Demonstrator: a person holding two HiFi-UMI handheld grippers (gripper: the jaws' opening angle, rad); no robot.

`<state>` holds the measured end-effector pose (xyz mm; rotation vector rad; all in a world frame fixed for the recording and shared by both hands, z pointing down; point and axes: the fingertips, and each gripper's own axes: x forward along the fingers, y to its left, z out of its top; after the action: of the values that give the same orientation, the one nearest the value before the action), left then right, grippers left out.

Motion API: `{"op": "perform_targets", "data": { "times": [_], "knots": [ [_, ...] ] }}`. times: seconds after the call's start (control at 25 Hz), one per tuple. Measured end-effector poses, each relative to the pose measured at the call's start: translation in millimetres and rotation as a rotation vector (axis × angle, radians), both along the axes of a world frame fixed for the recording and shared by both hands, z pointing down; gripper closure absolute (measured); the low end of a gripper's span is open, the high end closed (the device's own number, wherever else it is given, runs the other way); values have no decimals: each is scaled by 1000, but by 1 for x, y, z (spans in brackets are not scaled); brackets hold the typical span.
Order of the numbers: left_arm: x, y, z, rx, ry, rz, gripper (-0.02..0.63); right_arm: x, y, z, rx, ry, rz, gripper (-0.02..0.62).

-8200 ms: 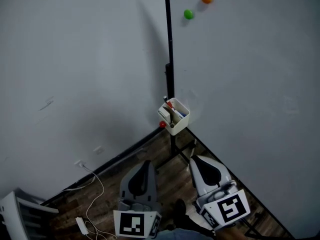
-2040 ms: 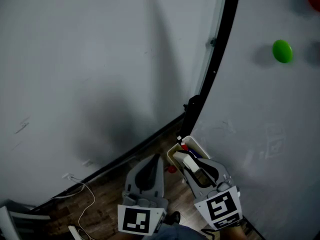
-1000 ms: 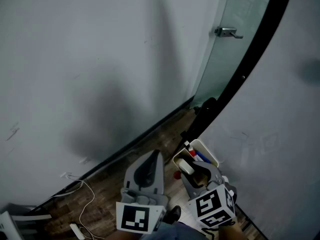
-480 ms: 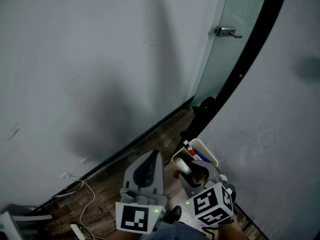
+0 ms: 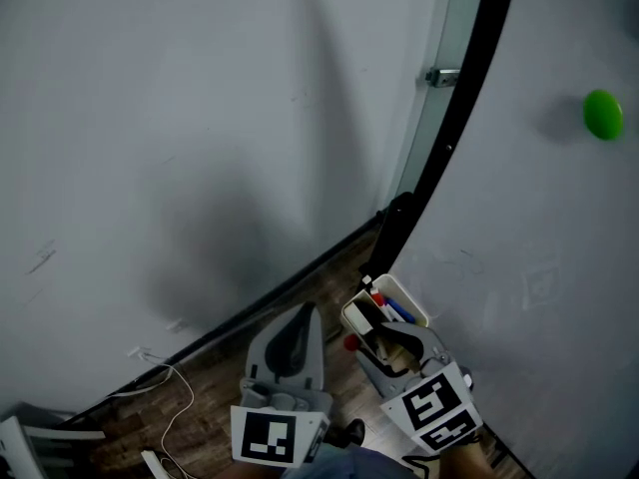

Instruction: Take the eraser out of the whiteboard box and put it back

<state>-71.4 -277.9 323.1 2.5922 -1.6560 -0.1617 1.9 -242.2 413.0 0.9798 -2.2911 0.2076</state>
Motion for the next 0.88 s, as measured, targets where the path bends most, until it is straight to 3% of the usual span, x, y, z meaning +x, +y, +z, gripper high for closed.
{"op": "perform_targets", "data": {
  "times": [0.16, 0.36, 0.44, 0.52, 0.68, 0.88],
  "knots": [
    [1, 13, -9, 25, -14, -15, 600, 3, 10, -30, 34, -156, 8, 439],
    [7, 34, -23, 58, -8, -20, 600, 20, 18, -82, 191, -349, 62, 513],
    [11, 42, -28, 70, -18, -19, 600, 30, 23, -100, 266, -392, 93, 573],
    [15, 51, -35, 85, -22, -17, 600, 38, 29, -116, 329, -437, 114, 594],
    [24, 68, -40, 90, -29, -9, 600, 50, 44, -138, 423, -498, 140, 594],
    [32, 81, -46, 100, -44, -3, 600, 58, 55, -151, 472, -521, 150, 595]
  ]
}}
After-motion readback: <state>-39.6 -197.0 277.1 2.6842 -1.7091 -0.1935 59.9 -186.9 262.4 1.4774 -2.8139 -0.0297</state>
